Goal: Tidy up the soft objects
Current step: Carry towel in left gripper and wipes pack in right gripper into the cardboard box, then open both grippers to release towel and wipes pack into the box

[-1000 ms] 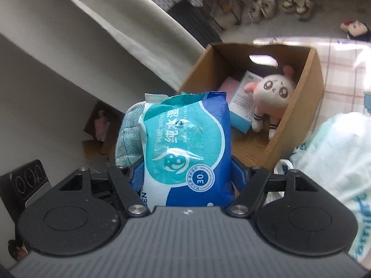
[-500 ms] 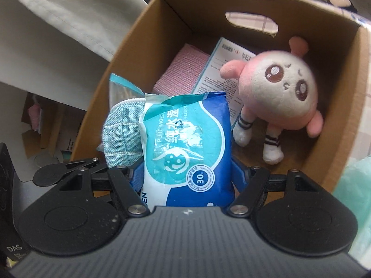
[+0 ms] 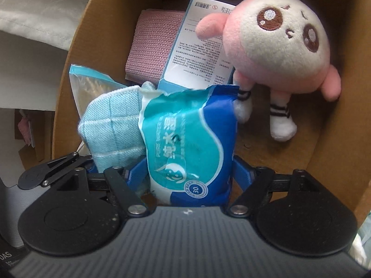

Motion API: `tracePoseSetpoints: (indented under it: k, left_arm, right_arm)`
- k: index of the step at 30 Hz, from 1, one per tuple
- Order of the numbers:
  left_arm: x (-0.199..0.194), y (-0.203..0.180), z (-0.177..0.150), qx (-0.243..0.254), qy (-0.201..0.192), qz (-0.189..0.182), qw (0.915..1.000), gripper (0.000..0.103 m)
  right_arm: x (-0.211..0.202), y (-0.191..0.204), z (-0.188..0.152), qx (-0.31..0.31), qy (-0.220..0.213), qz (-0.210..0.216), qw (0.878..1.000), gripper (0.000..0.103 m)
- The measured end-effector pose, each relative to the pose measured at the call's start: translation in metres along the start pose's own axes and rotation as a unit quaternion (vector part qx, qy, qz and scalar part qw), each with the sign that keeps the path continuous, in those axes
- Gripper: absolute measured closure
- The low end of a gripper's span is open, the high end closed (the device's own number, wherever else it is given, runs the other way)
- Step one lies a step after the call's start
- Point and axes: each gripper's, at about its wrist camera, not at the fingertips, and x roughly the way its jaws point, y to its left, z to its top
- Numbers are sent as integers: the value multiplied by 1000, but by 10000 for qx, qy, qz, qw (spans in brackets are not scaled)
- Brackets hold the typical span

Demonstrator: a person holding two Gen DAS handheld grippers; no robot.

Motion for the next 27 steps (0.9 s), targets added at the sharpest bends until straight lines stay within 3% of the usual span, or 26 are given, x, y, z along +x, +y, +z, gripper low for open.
tracePoseSetpoints:
  k: [8, 12, 15, 21, 27]
  left_arm:
    - [-22, -3, 3, -274, -288, 55, 9992, 55]
    - [-44, -9, 0, -397, -522, 105, 9978, 42]
    - [-60, -20, -4, -430, -686, 172, 9966, 39]
    - [-92, -50, -13, -526, -985, 223, 9935, 36]
    - [-132, -101, -37, -490, -1535, 143, 9868, 25]
  right_arm:
    - [-34, 1, -4, -54, -151, 259, 9995, 22]
    - [-60, 4, -10, -172, -337, 624, 9973, 21]
    - [-87, 7, -20, -352, -531, 872, 9941, 21]
    - [-139, 2, -47, -811, -926, 1221, 9848, 20]
    - [-199, -40, -86, -1219, -1386, 1578, 9701, 16]
